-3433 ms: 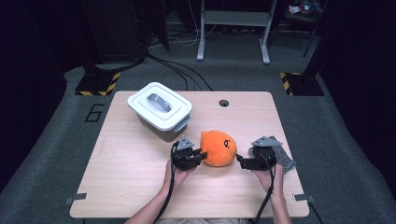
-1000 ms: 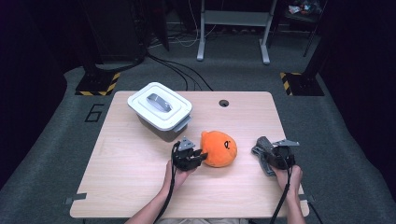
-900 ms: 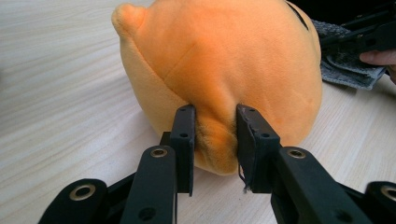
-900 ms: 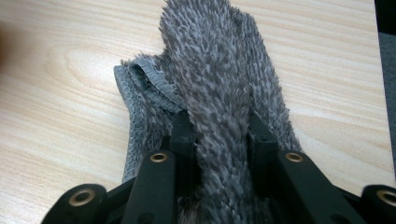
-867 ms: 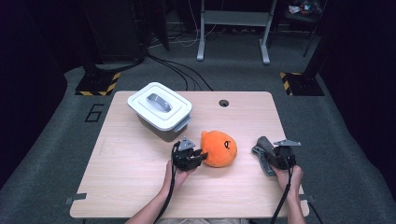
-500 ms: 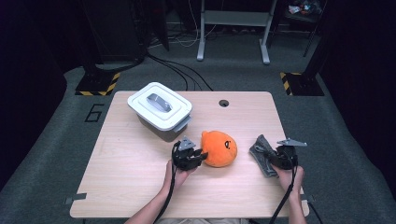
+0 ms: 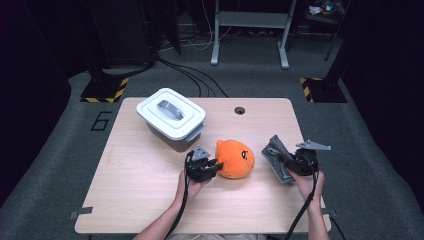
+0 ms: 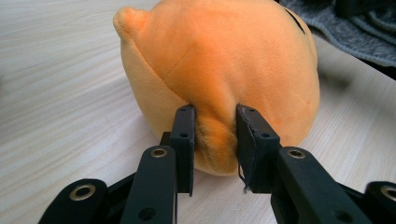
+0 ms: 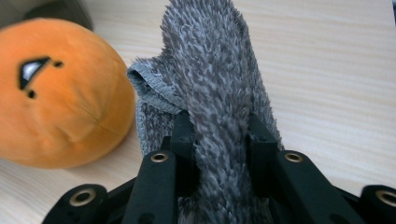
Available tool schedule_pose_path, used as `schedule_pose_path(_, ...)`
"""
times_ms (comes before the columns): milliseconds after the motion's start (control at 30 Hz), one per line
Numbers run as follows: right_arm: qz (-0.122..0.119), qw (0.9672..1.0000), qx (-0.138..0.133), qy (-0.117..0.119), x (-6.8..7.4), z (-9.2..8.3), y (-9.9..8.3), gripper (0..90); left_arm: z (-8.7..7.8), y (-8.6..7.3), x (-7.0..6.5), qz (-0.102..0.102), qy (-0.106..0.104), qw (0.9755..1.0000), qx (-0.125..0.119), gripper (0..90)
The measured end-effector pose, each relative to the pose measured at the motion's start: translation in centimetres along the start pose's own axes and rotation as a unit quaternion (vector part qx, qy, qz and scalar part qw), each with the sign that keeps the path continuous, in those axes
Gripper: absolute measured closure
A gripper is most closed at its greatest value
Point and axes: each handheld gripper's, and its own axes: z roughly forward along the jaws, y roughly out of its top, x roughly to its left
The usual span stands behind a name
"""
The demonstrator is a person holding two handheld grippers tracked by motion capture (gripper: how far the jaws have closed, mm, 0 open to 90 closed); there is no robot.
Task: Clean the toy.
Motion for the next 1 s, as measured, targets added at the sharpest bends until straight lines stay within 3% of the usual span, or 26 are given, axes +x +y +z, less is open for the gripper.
schedule_pose_path(533, -0.032, 0.9985, -0.025, 0.036, 3.3, -0.7, 3.6, 69.3, 0.1, 0.2, -0.2, 0.004, -0.001, 1.0, -0.001, 69.6)
schedule_pose_path(1000, -0.065, 0.9951, -0.026, 0.07, 7.1, 0.6, 5.9, 68.8, 0.1, 0.5, -0.4, 0.01, -0.001, 0.9999, -0.002, 69.9)
